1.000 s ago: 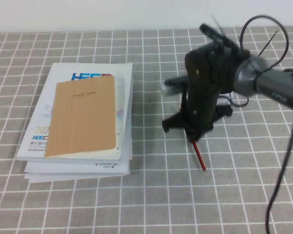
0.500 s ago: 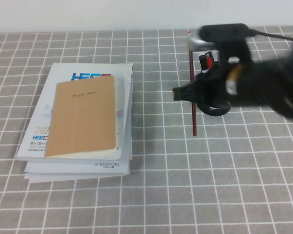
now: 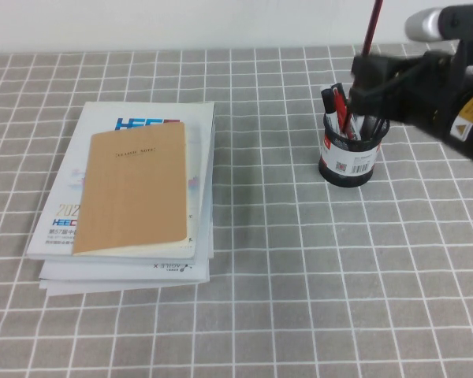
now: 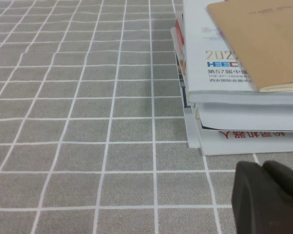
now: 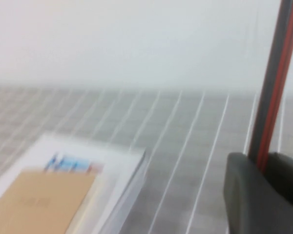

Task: Put the pen into the pen holder
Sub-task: Place the pen onto the pen holder

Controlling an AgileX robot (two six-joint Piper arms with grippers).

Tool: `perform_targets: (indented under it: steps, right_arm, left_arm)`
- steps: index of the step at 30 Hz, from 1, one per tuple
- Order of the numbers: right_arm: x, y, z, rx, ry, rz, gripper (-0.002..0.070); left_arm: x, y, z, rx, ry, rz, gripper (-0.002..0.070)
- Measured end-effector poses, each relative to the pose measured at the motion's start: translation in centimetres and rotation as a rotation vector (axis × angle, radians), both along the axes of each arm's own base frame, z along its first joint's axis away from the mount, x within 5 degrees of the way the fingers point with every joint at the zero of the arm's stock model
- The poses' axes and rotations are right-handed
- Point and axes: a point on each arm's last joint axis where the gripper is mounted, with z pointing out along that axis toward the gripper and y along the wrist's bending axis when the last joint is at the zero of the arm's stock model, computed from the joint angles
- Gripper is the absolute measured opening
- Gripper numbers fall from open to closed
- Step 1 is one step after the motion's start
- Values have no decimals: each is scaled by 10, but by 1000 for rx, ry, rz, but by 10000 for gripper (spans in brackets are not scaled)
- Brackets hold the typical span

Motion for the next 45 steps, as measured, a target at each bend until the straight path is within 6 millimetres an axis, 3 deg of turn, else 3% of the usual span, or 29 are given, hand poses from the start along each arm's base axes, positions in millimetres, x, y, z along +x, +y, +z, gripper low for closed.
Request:
perform_targets:
  steps: [4,12,20,27,30,35,37,39,41,45]
  right_arm:
    - [11,-6,1,-13,-131,6,13]
    - [49,-14,-44,-112,-150,-58,13]
    - [87,-4,-68,-129,-155,-72,13]
    - [95,-3,-77,-188,-118,-69,22]
    - [95,-3,-80,-204,-87,-69,97]
    - [94,-4,-86,-235,-26,-71,330]
    - [93,-5,-88,-247,-3,-71,365]
    - [92,-6,-87,-257,16,-72,351]
    - [89,-7,-82,-258,15,-74,286]
    - [71,-13,-61,-237,-17,-81,64]
  left_arm:
    - [0,0,0,0,0,0,-5]
    - [0,0,0,0,0,0,-5]
    - [0,0,0,0,0,0,-5]
    - [0,0,0,0,0,0,-5]
    - [0,0,0,0,0,0,-5]
    - [0,0,0,0,0,0,-5]
    - [0,0,0,0,0,0,-5]
    - [0,0,0,0,0,0,-5]
    - [0,0,0,0,0,0,-5]
    - [0,0,0,0,0,0,-5]
